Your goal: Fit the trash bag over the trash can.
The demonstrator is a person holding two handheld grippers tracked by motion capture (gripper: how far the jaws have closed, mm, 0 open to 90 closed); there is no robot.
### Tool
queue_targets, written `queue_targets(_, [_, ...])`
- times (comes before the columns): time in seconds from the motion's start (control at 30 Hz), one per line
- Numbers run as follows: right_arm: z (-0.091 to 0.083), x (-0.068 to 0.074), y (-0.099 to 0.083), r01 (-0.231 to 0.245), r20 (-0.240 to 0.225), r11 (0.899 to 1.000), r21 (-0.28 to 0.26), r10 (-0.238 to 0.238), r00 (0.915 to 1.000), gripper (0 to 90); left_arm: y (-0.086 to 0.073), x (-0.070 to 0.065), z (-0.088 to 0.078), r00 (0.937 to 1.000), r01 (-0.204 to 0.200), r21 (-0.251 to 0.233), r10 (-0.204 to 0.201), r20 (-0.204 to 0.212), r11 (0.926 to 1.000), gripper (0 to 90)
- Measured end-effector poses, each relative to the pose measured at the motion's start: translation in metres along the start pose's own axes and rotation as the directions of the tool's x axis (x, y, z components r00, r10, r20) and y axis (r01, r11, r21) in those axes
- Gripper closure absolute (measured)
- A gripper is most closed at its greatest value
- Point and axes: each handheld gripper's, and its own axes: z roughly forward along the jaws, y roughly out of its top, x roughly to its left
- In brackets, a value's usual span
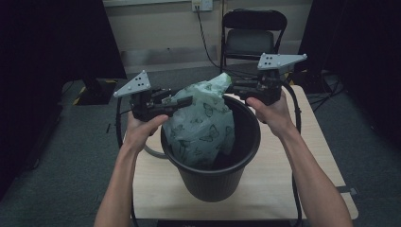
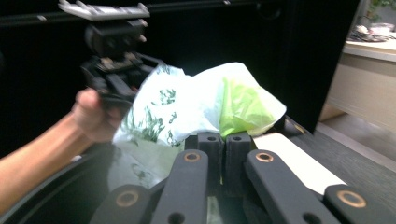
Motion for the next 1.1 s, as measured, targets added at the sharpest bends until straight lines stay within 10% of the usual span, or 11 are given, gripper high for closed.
queue_targets(0.33, [0.017,0.011,0.005,0.048,0.026,0.997,0.056,-0.049,0.9984,88.8,0.028,-0.011,0.021,0.9996,-0.027,0.0,0.027,0.01,0.9996,45.5])
queue_targets(0.53, [0.012,0.014,0.004,0.046,0.009,0.998,0.046,-0.046,0.9989,80.5,0.017,-0.007,0.016,0.9984,-0.042,0.017,0.041,0.038,0.999,88.2])
queue_targets(0.97, [0.002,-0.012,-0.006,-0.014,0.104,1.0,-0.01,0.015,0.9944,78.6,0.016,-0.003,0.003,0.9962,-0.019,-0.044,0.023,0.085,0.9988,89.6])
queue_targets(1.1, [0.007,-0.012,-0.001,-0.016,0.055,0.999,-0.045,0.019,0.9983,74.5,0.016,-0.004,0.005,0.9973,-0.023,-0.04,0.026,0.069,0.9989,89.6])
